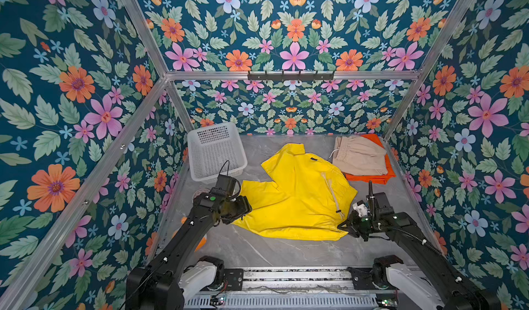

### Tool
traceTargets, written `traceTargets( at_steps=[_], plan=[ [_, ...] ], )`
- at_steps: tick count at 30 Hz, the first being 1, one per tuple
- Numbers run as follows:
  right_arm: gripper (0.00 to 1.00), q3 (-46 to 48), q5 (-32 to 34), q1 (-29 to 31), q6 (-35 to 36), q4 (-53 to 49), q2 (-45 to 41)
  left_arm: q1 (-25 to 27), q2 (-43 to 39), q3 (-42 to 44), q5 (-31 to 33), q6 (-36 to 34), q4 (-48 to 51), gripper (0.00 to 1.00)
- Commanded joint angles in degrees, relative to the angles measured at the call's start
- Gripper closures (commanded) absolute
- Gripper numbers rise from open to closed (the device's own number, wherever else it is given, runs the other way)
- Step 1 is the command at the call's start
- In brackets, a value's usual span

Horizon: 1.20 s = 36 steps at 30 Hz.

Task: Fold and stack the shorts

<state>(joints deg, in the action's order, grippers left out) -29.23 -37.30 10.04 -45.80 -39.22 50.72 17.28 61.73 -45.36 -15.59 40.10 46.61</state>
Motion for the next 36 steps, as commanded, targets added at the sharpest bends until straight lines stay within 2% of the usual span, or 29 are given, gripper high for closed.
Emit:
traceTargets(
  at_steps=[1,7,12,17,22,29,36],
  plan=[
    [1.00,0.1,-0.9,0.0,-0.8,0.2,-0.2,-0.6,-0.1,1.3,1.4,2.9,4.1,0.30],
    [1.00,0.6,-0.9,0.1,-0.8,0.0,-1.1,-1.0,-4.4,1.8,5.2,5.3,8.5,0.30],
    [1.00,1.1,-1.4,0.1,-1.4,1.9,-0.3,-1.1,-9.3,6.4,4.5,9.9,7.6,0.33],
    [1.00,1.1,3.2,0.1,-1.9,-1.4,0.9,-1.6,-11.2,8.4,7.4,10.8,7.6,0.37],
    [1.00,1.0,5.7,0.0,-4.4,-1.6,-0.8,-2.4,-12.1,12.1,5.8,12.6,5.4,0.31],
    [1.00,0.0,6.6,0.0,-6.7,-0.9,-1.0,-3.6,-15.9,16.3,5.4,17.3,-0.4,0.32],
    [1.00,-2.2,5.3,0.1,-9.1,2.9,2.8,-3.8,-14.8,19.3,2.7,19.2,-4.5,0.35]
  ],
)
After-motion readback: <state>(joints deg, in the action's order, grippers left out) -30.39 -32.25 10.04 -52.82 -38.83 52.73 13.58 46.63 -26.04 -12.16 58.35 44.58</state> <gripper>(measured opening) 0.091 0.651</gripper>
